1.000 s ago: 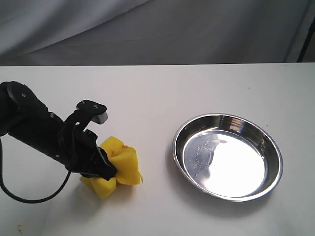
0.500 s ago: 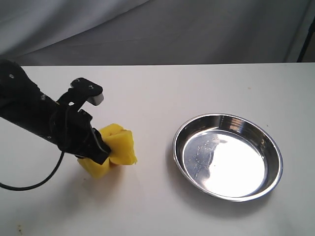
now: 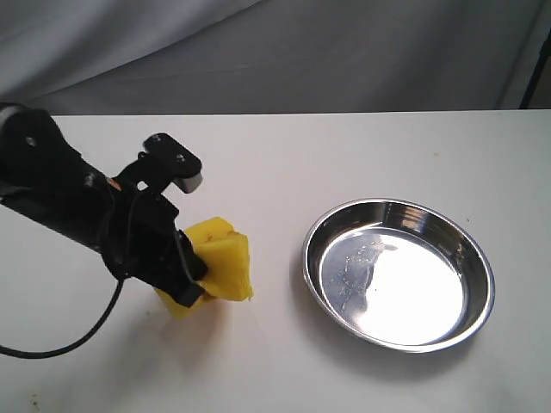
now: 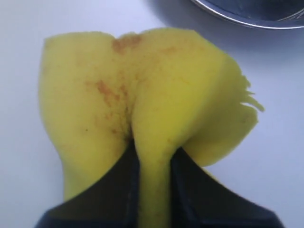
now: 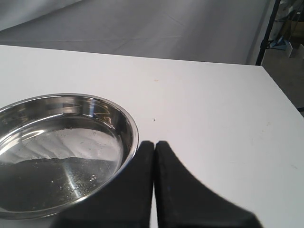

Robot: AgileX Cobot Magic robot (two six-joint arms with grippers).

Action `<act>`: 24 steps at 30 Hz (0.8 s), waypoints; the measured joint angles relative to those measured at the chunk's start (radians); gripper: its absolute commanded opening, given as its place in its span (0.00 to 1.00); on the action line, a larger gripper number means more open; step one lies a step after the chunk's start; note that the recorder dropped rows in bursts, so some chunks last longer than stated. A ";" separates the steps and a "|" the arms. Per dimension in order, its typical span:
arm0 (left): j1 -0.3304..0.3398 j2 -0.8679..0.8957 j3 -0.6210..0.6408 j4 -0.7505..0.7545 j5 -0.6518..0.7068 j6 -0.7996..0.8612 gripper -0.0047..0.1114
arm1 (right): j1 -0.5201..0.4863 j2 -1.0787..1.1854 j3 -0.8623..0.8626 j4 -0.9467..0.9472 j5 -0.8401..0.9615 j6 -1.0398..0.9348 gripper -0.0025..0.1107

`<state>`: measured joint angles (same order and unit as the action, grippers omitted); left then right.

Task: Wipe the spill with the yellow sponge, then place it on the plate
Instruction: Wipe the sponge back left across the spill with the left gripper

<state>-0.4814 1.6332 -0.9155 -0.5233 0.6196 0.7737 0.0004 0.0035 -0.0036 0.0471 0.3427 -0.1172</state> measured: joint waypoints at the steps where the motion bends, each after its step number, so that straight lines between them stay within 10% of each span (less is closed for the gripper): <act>1: -0.027 0.028 0.000 -0.003 -0.040 0.000 0.04 | 0.000 0.000 0.000 0.000 0.000 0.000 0.02; 14: -0.034 0.215 -0.010 0.183 -0.129 -0.191 0.04 | 0.000 0.000 0.000 0.000 0.000 0.000 0.02; 24: 0.178 0.215 -0.031 0.384 -0.103 -0.389 0.04 | 0.000 0.000 0.000 0.000 0.000 0.000 0.02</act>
<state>-0.3035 1.8483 -0.9464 -0.1392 0.5166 0.3851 0.0004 0.0035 -0.0036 0.0471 0.3427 -0.1172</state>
